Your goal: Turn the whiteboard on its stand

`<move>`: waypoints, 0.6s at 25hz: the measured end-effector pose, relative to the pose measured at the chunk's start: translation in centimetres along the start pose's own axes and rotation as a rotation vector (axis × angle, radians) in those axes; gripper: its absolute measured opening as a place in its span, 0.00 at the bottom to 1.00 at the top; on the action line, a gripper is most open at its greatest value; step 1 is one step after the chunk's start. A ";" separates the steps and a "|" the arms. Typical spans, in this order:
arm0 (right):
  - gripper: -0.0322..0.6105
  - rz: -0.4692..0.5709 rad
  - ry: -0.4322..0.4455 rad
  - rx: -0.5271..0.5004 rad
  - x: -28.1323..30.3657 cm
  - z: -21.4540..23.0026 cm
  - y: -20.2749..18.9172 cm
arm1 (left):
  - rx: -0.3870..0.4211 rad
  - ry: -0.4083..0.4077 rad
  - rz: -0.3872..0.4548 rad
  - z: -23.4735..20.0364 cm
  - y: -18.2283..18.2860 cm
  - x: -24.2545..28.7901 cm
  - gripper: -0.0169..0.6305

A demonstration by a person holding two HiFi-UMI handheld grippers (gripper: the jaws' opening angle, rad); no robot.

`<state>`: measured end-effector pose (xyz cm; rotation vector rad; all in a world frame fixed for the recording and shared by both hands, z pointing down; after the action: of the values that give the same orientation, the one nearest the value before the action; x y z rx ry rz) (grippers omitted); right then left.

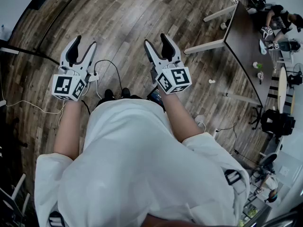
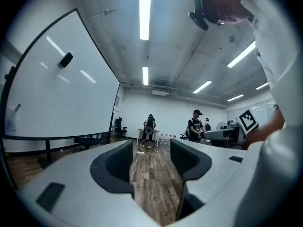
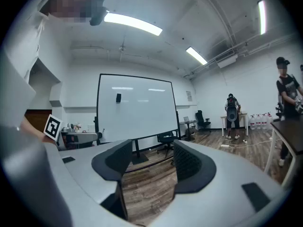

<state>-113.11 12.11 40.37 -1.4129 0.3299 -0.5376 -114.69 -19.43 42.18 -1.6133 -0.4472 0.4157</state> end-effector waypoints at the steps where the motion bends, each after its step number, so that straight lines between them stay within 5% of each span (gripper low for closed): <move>1: 0.47 -0.007 0.018 -0.012 0.0 0.1 0.2 | -0.010 0.019 0.011 0.0 0.5 -0.2 0.38; 8: 0.47 0.045 0.112 -0.106 -1.5 2.9 1.3 | -0.001 0.052 0.011 2.3 0.9 1.0 0.38; 15: 0.48 0.041 0.093 -0.054 -2.3 4.4 1.0 | -0.014 0.076 0.016 1.5 1.4 0.6 0.38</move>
<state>-112.53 17.10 39.80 -1.4324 0.4499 -0.5651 -114.89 -17.89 40.65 -1.6414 -0.3813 0.3627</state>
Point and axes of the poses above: the fingertips, and each gripper's own axes: x forward along the fingers, z to its right, y out of its top, the point moved 9 cm from there along -x, backward along the fingers, and after that the axes turned 3 degrees about x, right-handed, at the moved point
